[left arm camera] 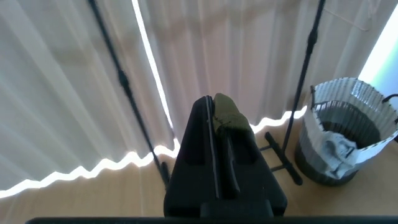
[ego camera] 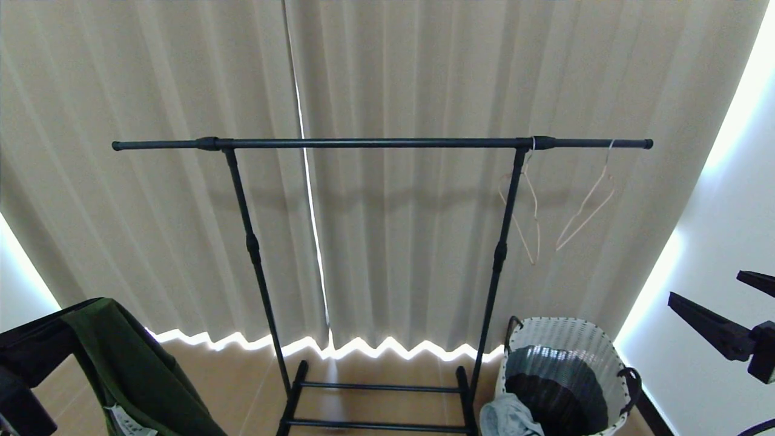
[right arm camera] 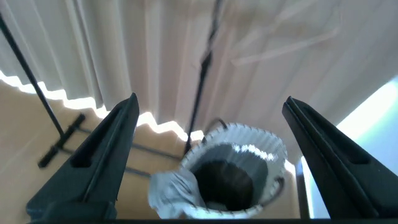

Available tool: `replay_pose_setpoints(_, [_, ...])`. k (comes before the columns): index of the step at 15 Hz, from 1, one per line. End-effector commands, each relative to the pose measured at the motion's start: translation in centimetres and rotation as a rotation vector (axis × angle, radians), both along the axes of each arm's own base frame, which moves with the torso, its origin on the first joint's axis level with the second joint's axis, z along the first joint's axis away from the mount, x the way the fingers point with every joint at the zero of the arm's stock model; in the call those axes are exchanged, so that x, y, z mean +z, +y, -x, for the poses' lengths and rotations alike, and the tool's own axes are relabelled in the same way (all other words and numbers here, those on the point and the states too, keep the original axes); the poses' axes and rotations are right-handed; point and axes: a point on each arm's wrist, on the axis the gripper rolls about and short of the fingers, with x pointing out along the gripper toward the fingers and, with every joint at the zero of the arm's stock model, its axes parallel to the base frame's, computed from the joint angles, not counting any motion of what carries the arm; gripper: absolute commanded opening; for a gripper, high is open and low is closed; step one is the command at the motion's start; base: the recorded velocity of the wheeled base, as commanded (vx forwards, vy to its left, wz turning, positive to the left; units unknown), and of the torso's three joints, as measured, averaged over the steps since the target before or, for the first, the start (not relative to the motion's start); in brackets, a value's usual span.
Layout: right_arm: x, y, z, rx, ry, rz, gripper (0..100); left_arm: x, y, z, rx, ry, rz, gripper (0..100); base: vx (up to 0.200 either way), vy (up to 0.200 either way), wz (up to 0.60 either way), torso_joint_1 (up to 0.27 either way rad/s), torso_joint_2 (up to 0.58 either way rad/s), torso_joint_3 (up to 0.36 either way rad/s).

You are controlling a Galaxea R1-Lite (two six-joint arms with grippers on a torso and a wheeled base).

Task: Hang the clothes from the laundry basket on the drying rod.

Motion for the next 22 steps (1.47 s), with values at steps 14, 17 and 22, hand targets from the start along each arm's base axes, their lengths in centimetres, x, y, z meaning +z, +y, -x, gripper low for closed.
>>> replay_pose_setpoints(14, [0.08,0.0,-0.01,-0.001,-0.004,0.001,100,0.03,-0.02,-0.1,-0.002,0.001,-0.012,0,0.043,-0.029,0.0,0.0,0.0,0.001])
replay_pose_setpoints(17, [0.08,0.0,-0.01,-0.001,-0.004,0.001,100,-0.1,-0.02,-0.09,-0.002,0.004,-0.017,0,0.2,0.0,0.0,-0.004,0.0,0.002])
replay_pose_setpoints(22, [0.12,-0.01,-0.02,-0.002,-0.005,0.001,100,-0.22,-0.02,-0.11,-0.001,0.01,-0.019,0,0.2,0.0,0.0,0.01,0.0,0.003])
